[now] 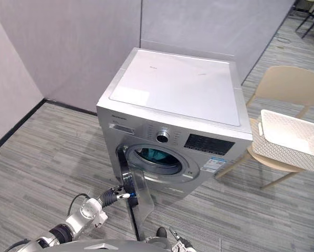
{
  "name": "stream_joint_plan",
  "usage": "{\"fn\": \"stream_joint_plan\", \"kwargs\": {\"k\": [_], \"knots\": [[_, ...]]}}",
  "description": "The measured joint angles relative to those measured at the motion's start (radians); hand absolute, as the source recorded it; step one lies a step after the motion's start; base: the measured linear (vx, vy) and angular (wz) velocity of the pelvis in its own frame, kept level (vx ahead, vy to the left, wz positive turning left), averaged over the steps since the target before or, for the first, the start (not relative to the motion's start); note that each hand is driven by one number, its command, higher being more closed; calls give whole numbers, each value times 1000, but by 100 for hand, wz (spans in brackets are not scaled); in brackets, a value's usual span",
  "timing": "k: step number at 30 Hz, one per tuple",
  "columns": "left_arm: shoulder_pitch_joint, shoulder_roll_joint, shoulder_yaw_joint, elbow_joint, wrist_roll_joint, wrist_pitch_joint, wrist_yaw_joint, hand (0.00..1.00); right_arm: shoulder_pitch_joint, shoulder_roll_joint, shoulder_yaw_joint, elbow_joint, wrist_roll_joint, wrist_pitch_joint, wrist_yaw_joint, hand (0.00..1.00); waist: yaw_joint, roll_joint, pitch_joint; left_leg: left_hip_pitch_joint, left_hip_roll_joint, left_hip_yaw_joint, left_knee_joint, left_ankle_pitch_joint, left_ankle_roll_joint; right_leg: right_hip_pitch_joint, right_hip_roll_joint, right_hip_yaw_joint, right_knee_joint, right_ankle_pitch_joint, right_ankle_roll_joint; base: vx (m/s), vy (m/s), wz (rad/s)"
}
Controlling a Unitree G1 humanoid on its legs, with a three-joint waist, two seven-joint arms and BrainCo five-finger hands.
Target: Pick up the laundry basket with both hands and put the clothes into the washing machine.
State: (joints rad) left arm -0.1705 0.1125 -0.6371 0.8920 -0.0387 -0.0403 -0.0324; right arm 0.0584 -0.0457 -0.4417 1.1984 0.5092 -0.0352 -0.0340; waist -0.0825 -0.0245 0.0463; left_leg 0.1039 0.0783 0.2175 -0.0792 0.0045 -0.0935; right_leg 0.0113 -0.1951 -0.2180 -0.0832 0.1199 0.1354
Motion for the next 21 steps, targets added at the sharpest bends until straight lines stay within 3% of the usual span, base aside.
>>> {"fn": "stream_joint_plan", "kwargs": {"k": [7, 11, 13, 15, 21], "knots": [[-108, -3, 3, 97, -4, -19, 4, 0, 12, 11, -4, -46, 83, -2, -1, 0, -4, -15, 8, -96, -3, 113, 0, 3, -10, -174, 10, 112, -4, 35, -18, -85, -21, -48], [-300, -51, 54, 267, 6, 39, 110, 0, -5, 46, 36, -170, 93, -13, 0, 0, -51, -54, 32, -114, 2, 273, 0, -5, -16, -287, 34, 236, -4, 50, -21, -29, -40, -110], [-342, -53, 76, 271, 5, 51, 142, 0, 9, 53, 35, -204, 93, -14, -2, 0, -58, -78, 47, -100, 7, 335, 0, -16, -26, -311, 50, 270, -3, 53, -25, 20, -49, -100], [-361, -96, 76, 254, 1, 34, 156, 0, 31, 59, 14, -210, 93, -25, -9, 0, -60, -101, 56, -59, 17, 398, 0, -36, -42, -312, 68, 299, 2, 84, -22, 116, -47, -82], [-409, -260, 45, 208, -21, -7, 133, 0, 59, 92, -47, -238, 90, -26, -11, 0, -88, -95, 58, 5, 52, 497, 1, -85, -76, -304, 136, 360, 3, 93, -18, 136, -9, -57]]}}
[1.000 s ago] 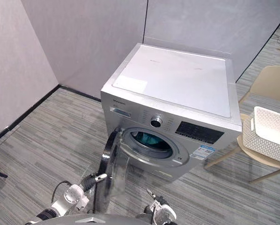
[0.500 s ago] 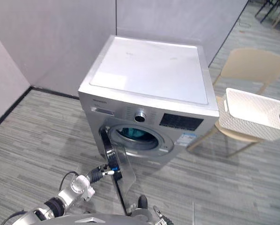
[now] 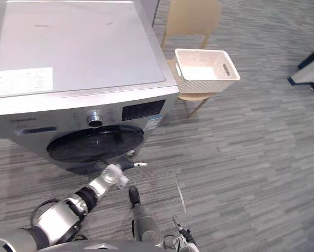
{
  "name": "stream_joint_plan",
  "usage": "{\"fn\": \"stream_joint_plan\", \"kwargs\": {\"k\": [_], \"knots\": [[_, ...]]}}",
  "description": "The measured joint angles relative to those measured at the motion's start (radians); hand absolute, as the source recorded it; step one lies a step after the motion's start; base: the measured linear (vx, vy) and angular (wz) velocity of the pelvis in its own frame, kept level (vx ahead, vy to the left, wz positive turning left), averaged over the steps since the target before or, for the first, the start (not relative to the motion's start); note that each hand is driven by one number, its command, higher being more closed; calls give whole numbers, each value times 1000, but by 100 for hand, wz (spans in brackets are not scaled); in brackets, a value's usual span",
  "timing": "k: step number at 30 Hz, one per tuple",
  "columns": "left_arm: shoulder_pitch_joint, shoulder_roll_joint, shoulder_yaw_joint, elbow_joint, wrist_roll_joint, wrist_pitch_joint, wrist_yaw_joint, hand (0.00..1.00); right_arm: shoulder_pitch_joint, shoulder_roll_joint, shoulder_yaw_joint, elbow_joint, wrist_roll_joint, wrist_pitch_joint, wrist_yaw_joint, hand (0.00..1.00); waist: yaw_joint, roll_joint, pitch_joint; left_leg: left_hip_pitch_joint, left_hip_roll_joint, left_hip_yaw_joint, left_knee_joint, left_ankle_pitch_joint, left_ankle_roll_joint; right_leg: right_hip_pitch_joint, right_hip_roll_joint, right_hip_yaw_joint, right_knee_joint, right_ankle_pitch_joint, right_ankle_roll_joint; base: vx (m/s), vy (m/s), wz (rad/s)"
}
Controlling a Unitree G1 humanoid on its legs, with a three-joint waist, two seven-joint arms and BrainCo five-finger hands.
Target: Pick up the laundry basket with both hands and put the clothes into the washing machine.
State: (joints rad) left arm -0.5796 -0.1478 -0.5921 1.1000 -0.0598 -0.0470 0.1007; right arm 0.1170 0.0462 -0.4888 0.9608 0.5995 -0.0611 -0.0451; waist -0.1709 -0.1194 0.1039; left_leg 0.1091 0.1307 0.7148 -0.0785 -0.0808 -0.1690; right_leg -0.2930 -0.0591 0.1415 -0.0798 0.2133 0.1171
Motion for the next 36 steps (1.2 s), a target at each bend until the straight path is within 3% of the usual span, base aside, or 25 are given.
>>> {"fn": "stream_joint_plan", "kwargs": {"k": [4, 6, 9, 14, 17, 19, 21, 24, 26, 27, 31, 34, 36], "knots": [[-12, -1, 38, -22, -42, -4, -17, 0, -1, -3, -3, -8, 0, 0, 2, 0, -19, 6, 4, 16, 20, 80, 106, -85, -6, 2, 20, 71, 0, 2, -2, 94, 16, -64], [-76, 15, 166, -20, -98, 1, -6, 0, -1, -6, -2, -11, -4, 2, 13, 0, -19, 12, 8, 13, 20, 108, 149, -115, -6, -7, 19, 102, 0, 8, 3, 11, 16, -43], [-203, 49, 277, -25, -135, 10, 7, 0, 1, -7, 6, -12, -16, 2, 15, 0, -12, 13, 9, 0, 21, 112, 166, -127, -3, -18, 17, 102, 0, 21, 4, -38, -9, -13], [-145, 30, 285, -123, -155, 6, 27, 0, -1, -6, 13, -32, -19, -1, 20, 0, 4, 27, 16, -5, 26, 88, 169, -130, -1, -13, 8, 56, 10, 25, 4, -71, -55, 17], [-1, 25, 311, -211, -152, -39, 27, 0, 7, -5, -8, 4, -20, 0, 19, 0, 32, 64, 18, -22, 51, 0, 185, -130, 3, 34, -7, -42, 9, 24, 5, -112, -104, 80], [133, 28, 336, -249, -117, -71, 10, 0, 20, -8, -33, 29, -57, 5, 22, 0, 69, 102, 5, -18, 61, -59, 198, -126, 7, 86, -21, -115, 5, 7, -15, -96, -97, 90], [241, 39, 389, -203, -84, -70, -9, 0, 14, -28, -66, 64, -59, 13, 23, 0, 91, 133, -19, -23, 55, -118, 196, -123, 13, 124, -44, -180, 0, -19, -19, -74, -53, 95], [409, 118, 604, -38, 23, -34, -31, 0, -54, -62, -81, 144, -98, 24, 23, 0, 115, 161, -40, -42, 31, -228, 157, -78, 28, 158, -77, -281, 0, -54, -15, -82, -62, 91], [495, 169, 735, 19, 45, -11, -40, 0, -77, -77, -86, 166, -106, 26, 24, 0, 137, 163, -40, -39, 20, -282, 117, -42, 33, 184, -89, -334, 0, -60, -16, -64, -56, 103], [559, 207, 821, 32, 48, 3, -42, 0, -91, -79, -115, 167, -125, 26, 25, 0, 164, 157, -40, -32, 14, -334, 101, -25, 36, 219, -97, -383, 0, -66, -15, -56, -25, 104], [670, 252, 978, 32, 66, 9, -42, 0, -125, -90, -107, 178, -138, 26, 46, 0, 196, 132, -56, -29, -18, -450, 90, -3, 58, 301, -137, -506, 0, -82, -3, -60, 35, 104], [730, 253, 1026, 32, 63, 18, -43, 0, -161, -99, -76, 194, -176, 26, 55, 0, 222, 104, -88, -33, -75, -555, 61, 12, 88, 341, -203, -604, 41, -122, 15, -43, 107, 108], [754, 224, 1021, 32, 58, 24, -44, 0, -164, -97, -70, 194, -202, 27, 57, 0, 228, 74, -91, -36, -135, -644, 62, 3, 123, 358, -298, -696, 172, -190, -9, 19, 193, 133]]}}
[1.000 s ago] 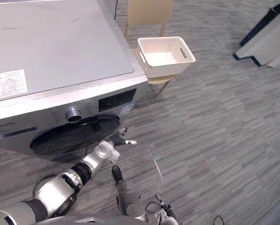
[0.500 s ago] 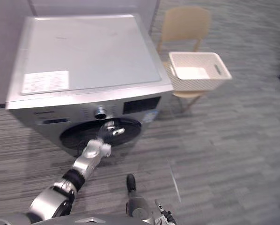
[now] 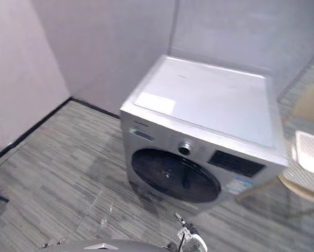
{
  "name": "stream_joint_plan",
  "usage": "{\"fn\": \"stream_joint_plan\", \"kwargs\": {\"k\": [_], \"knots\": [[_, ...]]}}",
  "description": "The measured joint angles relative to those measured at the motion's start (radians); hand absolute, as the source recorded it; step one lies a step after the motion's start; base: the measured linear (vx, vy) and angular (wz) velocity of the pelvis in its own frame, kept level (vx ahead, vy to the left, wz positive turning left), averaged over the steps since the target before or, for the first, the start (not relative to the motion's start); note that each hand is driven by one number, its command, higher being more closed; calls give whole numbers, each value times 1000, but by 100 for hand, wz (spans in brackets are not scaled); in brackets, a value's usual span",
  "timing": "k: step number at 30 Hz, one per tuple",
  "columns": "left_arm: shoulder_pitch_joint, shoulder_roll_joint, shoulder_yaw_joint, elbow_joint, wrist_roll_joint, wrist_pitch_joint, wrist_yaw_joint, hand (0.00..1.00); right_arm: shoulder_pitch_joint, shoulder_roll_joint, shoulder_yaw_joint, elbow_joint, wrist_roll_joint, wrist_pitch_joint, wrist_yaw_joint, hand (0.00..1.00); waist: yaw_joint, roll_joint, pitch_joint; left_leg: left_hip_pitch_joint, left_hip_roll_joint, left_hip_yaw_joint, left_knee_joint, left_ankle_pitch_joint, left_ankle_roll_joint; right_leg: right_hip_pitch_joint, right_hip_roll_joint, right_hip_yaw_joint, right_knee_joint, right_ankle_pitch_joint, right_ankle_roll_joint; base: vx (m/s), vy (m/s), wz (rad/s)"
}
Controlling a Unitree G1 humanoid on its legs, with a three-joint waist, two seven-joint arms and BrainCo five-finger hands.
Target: Pick up the laundry basket with both hands and put the clothes into the washing machine.
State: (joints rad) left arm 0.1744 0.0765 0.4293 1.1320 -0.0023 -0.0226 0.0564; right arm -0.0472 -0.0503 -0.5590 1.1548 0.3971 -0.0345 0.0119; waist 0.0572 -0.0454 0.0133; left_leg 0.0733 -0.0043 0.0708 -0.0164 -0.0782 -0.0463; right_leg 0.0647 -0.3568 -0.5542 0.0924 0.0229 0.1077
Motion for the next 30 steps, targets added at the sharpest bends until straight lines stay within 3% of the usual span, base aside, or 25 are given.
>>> {"fn": "stream_joint_plan", "kwargs": {"k": [3, 4, 5, 6, 7, 9, 12, 15, 19, 20, 21, 23, 25, 29, 30], "knots": [[22, -16, -20, -1, -27, 0, -3, 0, 18, 1, 35, 0, -13, 1, 0, 0, -5, -3, -6, 5, -40, -96, 32, 0, 31, -11, -112, -14, 258, 3, -54, 72, 194, 137], [26, -17, -42, -3, -39, -1, -3, 0, 26, 5, 66, 0, -14, 4, 0, 0, 0, -3, -5, 10, -53, -139, 63, -12, 50, -62, -150, 77, 421, 66, -127, 120, 255, 129], [26, -19, -44, -4, -57, -1, -3, 0, 22, 17, 111, -23, -22, 3, 1, 0, 6, -4, -2, 10, -60, -177, 100, -25, 72, -154, -161, 230, 577, 213, -191, 110, 214, 111], [26, -18, -44, -7, -65, -1, -2, 0, 16, 25, 130, -38, -26, 7, 1, 0, 5, 8, 5, 11, -64, -197, 115, -32, 87, -200, -158, 301, 639, 282, -211, 131, 160, 86], [26, -15, -39, -25, -84, -1, 1, 0, -6, 44, 175, -41, -32, 9, 2, 0, 5, -7, 12, 14, -71, -232, 148, -46, 112, -285, -106, 448, 779, 229, -175, 114, 70, 70], [7, -9, -36, -35, -96, -3, 1, 0, -20, 68, 242, -52, -31, 6, 3, 0, -2, -21, 19, 6, -69, -310, 192, -70, 122, -365, 62, 605, 899, 16, -76, 167, 77, 100], [-21, -13, -26, -32, -92, -3, -5, 0, -13, 69, 317, -79, 0, -2, 1, 0, -25, -17, 20, -11, -93, -451, 246, -101, 129, -383, 162, 629, 776, -80, 15, 177, 1, 152], [-39, -17, -28, -32, -73, -4, -5, 0, -13, 70, 390, -78, 32, -1, 0, 0, -23, -10, 21, -24, -100, -596, 311, -160, 109, -360, 209, 693, 554, -97, 15, 288, -181, 142], [-65, -20, -40, -33, -52, -5, -2, 0, -16, 70, 439, -78, 50, 0, -1, 0, -27, -4, 24, -17, -85, -724, 391, -247, 56, -291, 200, 710, 357, -65, 12, 376, -404, 119], [-74, -21, -38, -37, -52, -6, 2, 0, -16, 69, 437, -78, 52, 0, -1, 0, -32, -8, 20, -17, -73, -734, 406, -282, 32, -264, 193, 684, 319, -64, 59, 373, -504, 74], [-81, -40, -37, -47, -52, -8, 4, 0, -26, 57, 424, -77, 72, 0, -2, 0, -32, 11, 14, -18, -33, -727, 418, -294, 16, -237, 216, 639, 290, -123, 62, 350, -486, 50], [-82, -65, -38, -42, -52, -10, 5, 0, -55, 41, 388, -73, 78, -1, -3, 0, -31, 59, 19, -25, 29, -710, 406, -278, -8, -237, 275, 629, 268, -144, 42, 218, -389, -16], [-82, -80, -39, -39, -52, -10, 11, 0, -66, 28, 389, -69, 76, -1, -3, 0, -35, 70, 15, -27, 62, -694, 406, -236, -44, -234, 312, 625, 263, -158, 15, 156, -372, -21], [-82, -95, -37, -44, -104, -16, 27, 0, -52, 34, 431, -65, 73, -7, -5, 0, -57, 62, 14, -90, 73, -670, 551, -147, -55, -167, 353, 572, 204, -163, -37, 100, -360, 40], [-87, -93, -25, -61, -137, -19, 45, 0, -31, 65, 428, -42, 67, -12, -17, 0, -52, 53, 51, -189, 173, -283, 727, -29, -92, -64, 353, 508, 172, -152, -68, -12, -323, 84]]}}
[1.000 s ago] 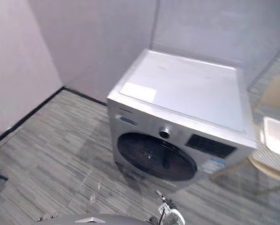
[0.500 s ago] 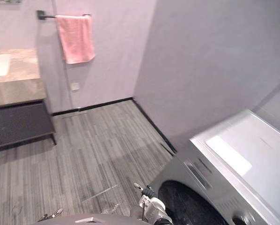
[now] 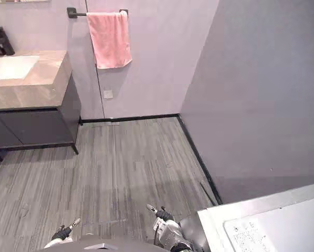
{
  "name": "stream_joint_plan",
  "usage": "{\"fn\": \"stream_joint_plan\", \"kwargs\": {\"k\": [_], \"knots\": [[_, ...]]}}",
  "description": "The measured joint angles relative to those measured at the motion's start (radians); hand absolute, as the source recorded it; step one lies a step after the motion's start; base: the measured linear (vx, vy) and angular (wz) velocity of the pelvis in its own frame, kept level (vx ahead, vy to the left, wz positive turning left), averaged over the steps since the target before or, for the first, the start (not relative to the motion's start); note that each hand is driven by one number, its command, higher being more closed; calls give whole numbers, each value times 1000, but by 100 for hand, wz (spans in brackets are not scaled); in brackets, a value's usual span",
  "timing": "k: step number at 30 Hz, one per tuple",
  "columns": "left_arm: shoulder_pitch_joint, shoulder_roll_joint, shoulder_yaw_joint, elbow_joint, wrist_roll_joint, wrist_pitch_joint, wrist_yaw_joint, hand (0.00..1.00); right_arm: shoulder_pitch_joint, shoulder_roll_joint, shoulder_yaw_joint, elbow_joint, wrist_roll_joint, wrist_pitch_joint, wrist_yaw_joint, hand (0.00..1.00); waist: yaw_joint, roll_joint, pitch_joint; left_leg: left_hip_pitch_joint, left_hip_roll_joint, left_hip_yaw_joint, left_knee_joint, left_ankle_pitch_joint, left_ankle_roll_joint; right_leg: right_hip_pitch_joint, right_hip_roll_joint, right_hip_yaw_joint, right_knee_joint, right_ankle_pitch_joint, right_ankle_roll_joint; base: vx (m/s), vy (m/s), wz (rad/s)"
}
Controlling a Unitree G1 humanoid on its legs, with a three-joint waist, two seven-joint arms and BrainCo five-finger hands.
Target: Pick up the laundry basket with both hands and put the clothes into the washing machine.
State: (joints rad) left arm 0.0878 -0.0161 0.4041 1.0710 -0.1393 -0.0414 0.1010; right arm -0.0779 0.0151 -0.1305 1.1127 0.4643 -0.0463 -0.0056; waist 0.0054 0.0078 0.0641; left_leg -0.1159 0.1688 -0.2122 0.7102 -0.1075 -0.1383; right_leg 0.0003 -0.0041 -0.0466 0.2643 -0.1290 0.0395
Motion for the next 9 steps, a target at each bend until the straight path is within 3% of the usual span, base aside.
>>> {"fn": "stream_joint_plan", "kwargs": {"k": [1, 5, 6, 7, 9], "knots": [[1, 1, -8, 1, 0, 0, 0, 0, -4, -6, -9, 4, 0, 0, 0, 0, 0, -6, 2, 6, 5, 45, -25, -1, -1, 1, -9, 2, -5, 6, 8, -64, -261, 76], [-2, 16, 6, -22, -6, -1, 0, 0, -3, 14, -31, 3, 0, 0, -1, 0, 7, -27, 24, 12, 25, 148, -111, -15, -14, -3, -26, -12, -67, 27, 11, -153, 55, 19], [-4, 21, 7, -18, -3, 0, 1, 0, -3, 13, -50, 4, 1, 0, -3, 0, -4, -41, 20, 27, 45, 248, -184, -43, -13, 2, -30, -41, -101, 50, 14, -188, 362, 122], [-18, 52, -25, 52, 84, 11, -1, 0, 17, -14, -66, 45, 3, -15, -2, 0, -20, -50, 4, 210, -95, 376, -667, 60, 46, 53, -130, -39, -243, 135, 44, -143, 369, 116], [-19, 56, -36, 58, 84, 11, -1, 0, 26, -21, -71, 45, 3, -16, -3, 0, -18, -50, 1, 229, -103, 376, -696, 75, 49, 58, -133, -41, -245, 140, 51, -13, 198, 45]]}}
